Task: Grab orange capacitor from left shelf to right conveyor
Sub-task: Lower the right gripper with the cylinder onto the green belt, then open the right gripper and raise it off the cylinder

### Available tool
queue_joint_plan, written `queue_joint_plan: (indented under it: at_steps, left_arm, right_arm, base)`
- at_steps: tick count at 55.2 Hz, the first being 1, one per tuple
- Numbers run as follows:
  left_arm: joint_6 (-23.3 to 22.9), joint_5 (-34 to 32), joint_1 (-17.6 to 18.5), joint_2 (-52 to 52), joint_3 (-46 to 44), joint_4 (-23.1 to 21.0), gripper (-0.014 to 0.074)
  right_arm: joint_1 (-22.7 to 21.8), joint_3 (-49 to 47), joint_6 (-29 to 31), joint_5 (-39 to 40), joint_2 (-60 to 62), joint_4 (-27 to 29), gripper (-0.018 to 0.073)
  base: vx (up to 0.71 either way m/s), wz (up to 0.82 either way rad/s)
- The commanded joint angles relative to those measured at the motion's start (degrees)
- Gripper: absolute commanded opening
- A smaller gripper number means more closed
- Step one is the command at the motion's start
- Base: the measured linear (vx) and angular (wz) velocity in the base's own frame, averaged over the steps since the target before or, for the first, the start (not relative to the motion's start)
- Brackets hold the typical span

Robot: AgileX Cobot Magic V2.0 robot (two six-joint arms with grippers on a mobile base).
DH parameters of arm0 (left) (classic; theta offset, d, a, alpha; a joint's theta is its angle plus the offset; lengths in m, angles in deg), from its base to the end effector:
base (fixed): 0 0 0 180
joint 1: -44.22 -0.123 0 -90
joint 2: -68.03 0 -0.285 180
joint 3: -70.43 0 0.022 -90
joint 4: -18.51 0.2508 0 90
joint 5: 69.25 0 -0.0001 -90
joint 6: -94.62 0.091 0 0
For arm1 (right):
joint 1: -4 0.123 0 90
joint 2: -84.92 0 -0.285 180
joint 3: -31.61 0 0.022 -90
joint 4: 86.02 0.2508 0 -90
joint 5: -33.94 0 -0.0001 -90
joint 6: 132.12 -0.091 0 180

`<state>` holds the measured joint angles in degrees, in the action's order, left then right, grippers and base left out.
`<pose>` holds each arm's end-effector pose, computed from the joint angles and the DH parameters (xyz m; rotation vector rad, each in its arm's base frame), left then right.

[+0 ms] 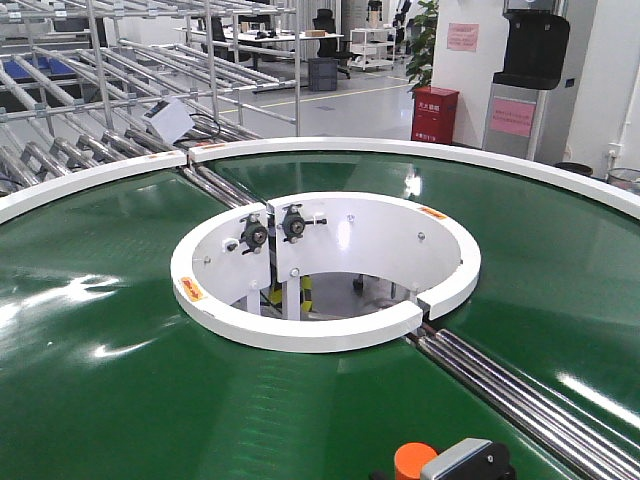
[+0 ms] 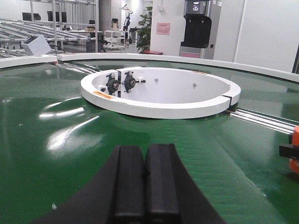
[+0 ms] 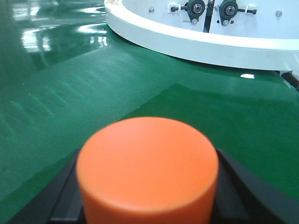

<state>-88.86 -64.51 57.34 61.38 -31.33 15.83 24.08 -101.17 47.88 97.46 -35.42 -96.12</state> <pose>0.0542 -0.0130 0.2008 0.0985 1.5674 -0.2676 0.2830 0.1186 0.1063 -0.4992 1.7624 0.3348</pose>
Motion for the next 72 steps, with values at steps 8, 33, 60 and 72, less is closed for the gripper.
queue_joint_plan:
  at_steps: [8,33,60,72]
  left_arm:
    - [-0.32,-4.75,0.44,0.28,-1.71,-0.27,-0.0006]
    - [-0.32,-4.75,0.44,0.28,-1.71,-0.27,-0.0006]
    - [-0.32,-4.75,0.44,0.28,-1.71,-0.27,-0.0006]
    - [-0.32,-4.75,0.44,0.28,-1.71,-0.27,-0.0006]
  right_arm:
    - [-0.01,-1.13,0.74,5.24,2.27,-0.47,0.0619]
    - [-0.01,-0.96,-1.85,-0.26,15.99,-1.22,0.0623]
    - [0.07,3.77,-29.11,-53.33,70.82,-23.17,-0.0013]
    - [0.07,3.77,-29.07,-66.17,85.28,-24.43,-0.0012]
  base:
    - [0.0,0.0]
    - [0.0,0.0]
    - [0.0,0.0]
    - [0.0,0.0]
